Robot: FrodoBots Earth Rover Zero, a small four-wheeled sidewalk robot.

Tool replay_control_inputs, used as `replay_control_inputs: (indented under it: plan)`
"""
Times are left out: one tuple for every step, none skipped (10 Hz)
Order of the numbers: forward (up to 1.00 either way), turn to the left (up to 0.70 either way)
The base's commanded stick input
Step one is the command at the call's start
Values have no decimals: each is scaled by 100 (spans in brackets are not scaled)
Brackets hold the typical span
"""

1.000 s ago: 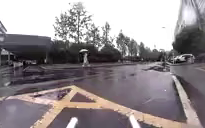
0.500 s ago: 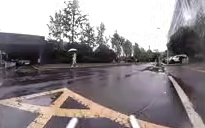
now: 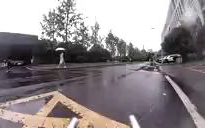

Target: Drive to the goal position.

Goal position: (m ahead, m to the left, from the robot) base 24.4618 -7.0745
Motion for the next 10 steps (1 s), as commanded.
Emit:
replay_control_inputs:
  plan:
    - [45, -27]
    - [45, -27]
    - [45, -27]
    - [45, -27]
    - [45, -27]
    - [45, -27]
    - [45, -27]
    - [45, -27]
    - [45, -27]
    - [45, -27]
